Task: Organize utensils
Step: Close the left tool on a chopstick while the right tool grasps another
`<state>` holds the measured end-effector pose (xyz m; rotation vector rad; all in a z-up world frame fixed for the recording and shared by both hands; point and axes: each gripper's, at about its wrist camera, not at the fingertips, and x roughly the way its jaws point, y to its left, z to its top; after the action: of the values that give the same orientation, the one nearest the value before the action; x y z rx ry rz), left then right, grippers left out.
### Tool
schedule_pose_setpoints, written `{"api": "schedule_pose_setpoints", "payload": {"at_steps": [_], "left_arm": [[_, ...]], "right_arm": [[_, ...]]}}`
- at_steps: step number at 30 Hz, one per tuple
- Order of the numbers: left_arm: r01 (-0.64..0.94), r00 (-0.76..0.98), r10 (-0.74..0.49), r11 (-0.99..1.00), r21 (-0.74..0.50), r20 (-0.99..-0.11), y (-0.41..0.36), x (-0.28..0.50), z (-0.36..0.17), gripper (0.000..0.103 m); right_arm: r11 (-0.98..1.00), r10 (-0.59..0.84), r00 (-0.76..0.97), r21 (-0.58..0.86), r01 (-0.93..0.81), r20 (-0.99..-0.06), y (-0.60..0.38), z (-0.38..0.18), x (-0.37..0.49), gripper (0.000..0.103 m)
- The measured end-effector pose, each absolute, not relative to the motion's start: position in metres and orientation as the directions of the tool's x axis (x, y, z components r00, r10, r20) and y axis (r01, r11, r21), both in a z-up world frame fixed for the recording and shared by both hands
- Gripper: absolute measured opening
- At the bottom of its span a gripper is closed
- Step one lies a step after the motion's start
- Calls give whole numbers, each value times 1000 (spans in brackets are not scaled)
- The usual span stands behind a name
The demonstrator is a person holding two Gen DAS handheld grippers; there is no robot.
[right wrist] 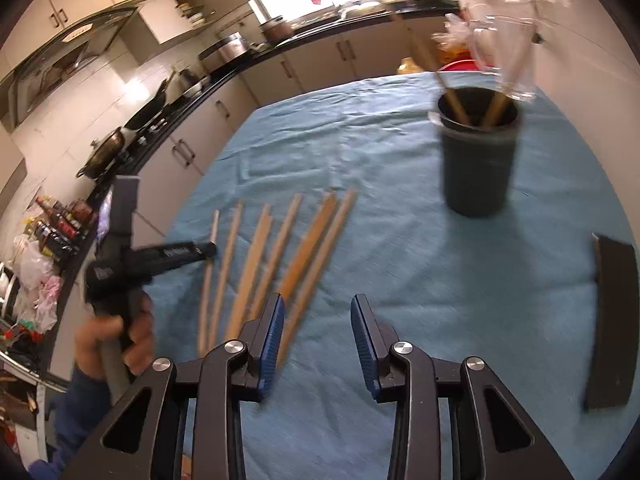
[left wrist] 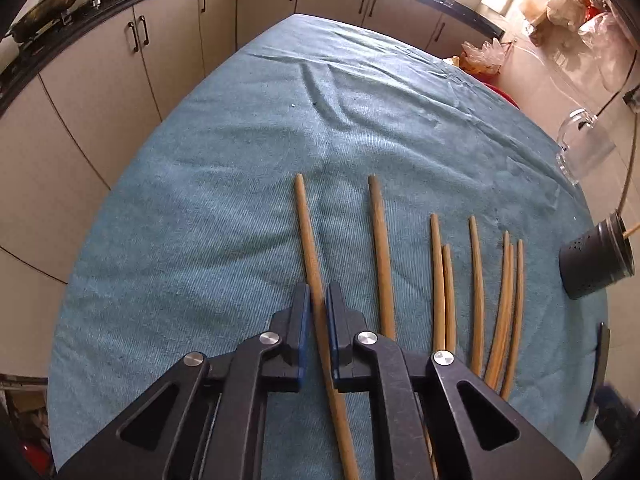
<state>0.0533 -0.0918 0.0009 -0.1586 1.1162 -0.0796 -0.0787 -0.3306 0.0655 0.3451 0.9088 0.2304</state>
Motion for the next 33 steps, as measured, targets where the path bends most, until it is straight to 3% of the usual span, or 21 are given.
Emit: {"api": "schedule_pose_setpoints", "payload": {"at_steps": [11, 21, 23, 26, 33], "left_arm": [[1, 417, -181, 980, -199, -891, -77, 42, 3, 8], [16, 408, -189, 980, -200, -893, -78, 49, 2, 8], [15, 409, -180, 982, -190, -895, -81, 53, 3, 8], [21, 422, -158, 986, -165, -893, -88, 57, 3, 7], [48, 487, -224, 972, -230, -844, -82, 42, 22, 7]], "right_arm": [[904, 400, 384, 427, -16, -832, -276, 31, 45, 32], [959, 267, 303, 284, 11, -915, -252, 3, 90, 19], [966, 252, 302, 259, -16, -919, -244, 4, 92, 19], [974, 224, 315, 223, -37, -922, -238, 5, 93, 9], [937, 335, 377, 348, -35, -864, -255, 21, 75, 7]]}}
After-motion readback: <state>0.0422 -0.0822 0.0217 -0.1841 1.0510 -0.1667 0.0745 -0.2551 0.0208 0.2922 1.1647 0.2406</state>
